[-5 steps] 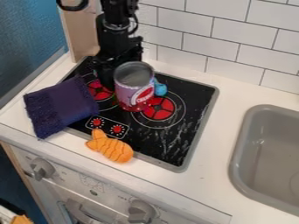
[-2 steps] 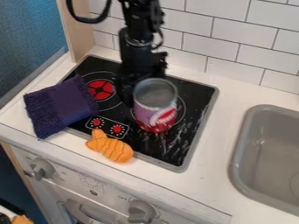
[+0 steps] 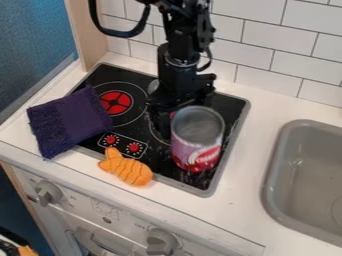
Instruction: Move tin to the right side of the stove
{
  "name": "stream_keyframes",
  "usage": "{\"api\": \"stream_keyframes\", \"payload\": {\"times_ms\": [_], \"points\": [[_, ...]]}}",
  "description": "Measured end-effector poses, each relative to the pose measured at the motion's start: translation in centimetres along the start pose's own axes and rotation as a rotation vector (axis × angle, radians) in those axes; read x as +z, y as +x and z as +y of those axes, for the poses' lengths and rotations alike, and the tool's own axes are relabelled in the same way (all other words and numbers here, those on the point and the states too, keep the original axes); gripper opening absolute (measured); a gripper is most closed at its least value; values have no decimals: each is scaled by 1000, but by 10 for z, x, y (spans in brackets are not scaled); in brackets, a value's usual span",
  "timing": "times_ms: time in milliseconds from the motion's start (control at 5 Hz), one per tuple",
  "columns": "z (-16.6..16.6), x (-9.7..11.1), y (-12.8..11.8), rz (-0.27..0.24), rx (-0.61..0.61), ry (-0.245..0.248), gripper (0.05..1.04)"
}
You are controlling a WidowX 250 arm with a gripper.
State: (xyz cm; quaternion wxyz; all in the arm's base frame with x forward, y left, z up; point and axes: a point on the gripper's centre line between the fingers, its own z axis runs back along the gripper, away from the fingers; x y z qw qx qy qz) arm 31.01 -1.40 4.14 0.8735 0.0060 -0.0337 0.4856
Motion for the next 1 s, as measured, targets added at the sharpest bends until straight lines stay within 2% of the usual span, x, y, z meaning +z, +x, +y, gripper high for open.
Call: {"api": "stream_keyframes", "payload": {"times_ms": [200,400,600,800,1000], "points": [[-1,1,1,-10,10,-2,999],[-1,6,12,-62,21,9,999],[-3,28,21,-100,44,-20,999],[-5,59,25,-82,51,-102,999],[-5,74,30,-62,66,-107,999]]}}
